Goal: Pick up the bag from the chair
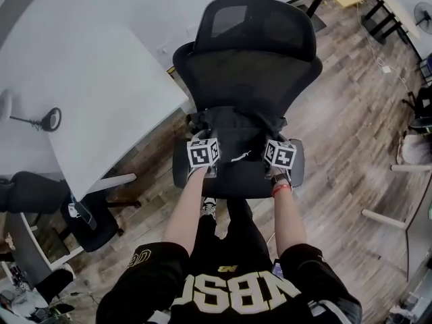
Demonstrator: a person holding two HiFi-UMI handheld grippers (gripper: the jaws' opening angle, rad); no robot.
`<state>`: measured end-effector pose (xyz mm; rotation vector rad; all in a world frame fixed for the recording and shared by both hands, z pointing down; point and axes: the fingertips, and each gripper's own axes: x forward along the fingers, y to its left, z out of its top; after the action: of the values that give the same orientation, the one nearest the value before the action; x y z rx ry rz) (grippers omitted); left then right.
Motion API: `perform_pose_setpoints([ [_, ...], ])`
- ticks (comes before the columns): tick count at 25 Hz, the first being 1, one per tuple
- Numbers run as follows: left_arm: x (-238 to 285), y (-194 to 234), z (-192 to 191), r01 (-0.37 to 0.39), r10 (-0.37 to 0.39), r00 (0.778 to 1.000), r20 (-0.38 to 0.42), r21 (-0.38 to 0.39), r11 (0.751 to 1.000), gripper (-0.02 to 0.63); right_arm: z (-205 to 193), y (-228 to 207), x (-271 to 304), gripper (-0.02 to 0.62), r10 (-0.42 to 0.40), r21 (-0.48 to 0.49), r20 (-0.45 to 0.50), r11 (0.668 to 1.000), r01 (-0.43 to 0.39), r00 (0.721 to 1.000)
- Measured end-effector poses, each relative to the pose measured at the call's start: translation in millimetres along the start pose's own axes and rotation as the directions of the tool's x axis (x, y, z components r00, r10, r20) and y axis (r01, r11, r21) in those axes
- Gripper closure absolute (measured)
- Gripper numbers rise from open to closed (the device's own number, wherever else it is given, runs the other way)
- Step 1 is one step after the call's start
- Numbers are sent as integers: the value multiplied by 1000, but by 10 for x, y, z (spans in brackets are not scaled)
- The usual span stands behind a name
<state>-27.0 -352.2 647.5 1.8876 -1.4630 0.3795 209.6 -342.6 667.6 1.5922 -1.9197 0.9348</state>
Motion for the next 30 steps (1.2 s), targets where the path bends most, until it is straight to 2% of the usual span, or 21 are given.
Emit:
perform_pose_setpoints([
  [8, -437, -144, 602, -15, 9, 993, 114, 52, 999, 558, 558, 300, -342, 514, 45, -59, 103, 997, -39, 994],
  [13, -748, -276, 1055, -22, 8, 977, 214, 60, 998, 558, 978, 475, -679, 514, 58, -73, 202, 996, -44, 978],
  [17, -1016, -416, 1440, -22, 1, 951, 308, 64, 998, 558, 1272, 617, -938, 514, 63, -59, 287, 997, -48, 956],
  [21, -1289, -573, 1815, -28, -15, 922, 387, 107, 994, 558, 1611, 727, -1255, 514, 74, -73, 367, 996, -50, 927],
  [30, -1810, -893, 2599, -13, -69, 845, 530, 150, 989, 558, 2421, 924, -1914, 514, 107, -138, 526, 990, -39, 844],
])
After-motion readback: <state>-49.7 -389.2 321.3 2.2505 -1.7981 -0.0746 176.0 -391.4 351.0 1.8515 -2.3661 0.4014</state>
